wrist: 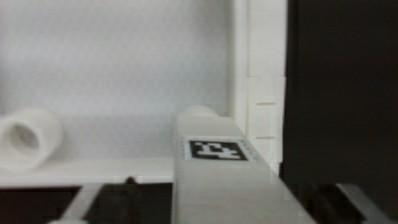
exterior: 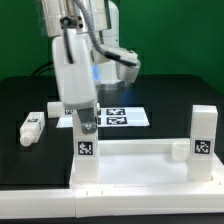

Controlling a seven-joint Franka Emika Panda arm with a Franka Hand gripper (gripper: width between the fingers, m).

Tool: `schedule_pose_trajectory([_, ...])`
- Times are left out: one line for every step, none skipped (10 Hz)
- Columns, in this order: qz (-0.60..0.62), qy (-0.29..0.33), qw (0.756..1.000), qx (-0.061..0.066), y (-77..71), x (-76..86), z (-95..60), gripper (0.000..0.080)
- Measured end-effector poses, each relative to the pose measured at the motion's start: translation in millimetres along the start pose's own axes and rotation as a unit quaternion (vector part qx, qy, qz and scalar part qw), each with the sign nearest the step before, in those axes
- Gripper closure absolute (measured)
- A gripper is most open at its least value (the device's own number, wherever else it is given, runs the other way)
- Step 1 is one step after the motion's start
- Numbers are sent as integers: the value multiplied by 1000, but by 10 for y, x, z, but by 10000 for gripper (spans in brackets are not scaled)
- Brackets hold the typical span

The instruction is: Assemble desk

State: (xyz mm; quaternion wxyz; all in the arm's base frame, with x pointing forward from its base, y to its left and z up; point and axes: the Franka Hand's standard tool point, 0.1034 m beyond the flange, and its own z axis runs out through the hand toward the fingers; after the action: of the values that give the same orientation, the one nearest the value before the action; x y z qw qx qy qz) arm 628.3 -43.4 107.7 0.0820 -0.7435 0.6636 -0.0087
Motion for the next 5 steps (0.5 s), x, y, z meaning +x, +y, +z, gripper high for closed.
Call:
schedule_pose_trajectory([-146,0,989,-1,-4,-2,-4,207])
schedule_pose_trajectory([-222,-14,975,-12,35,-35,7,166])
schedule_pose_trajectory([-258,-14,966,-13,32,-23,3,166])
schedule_pose_trajectory([-297,-14,955,-12,34,-19,3,152])
schedule_pose_trajectory([-361,-11,932,-14,33,-11,-1,152])
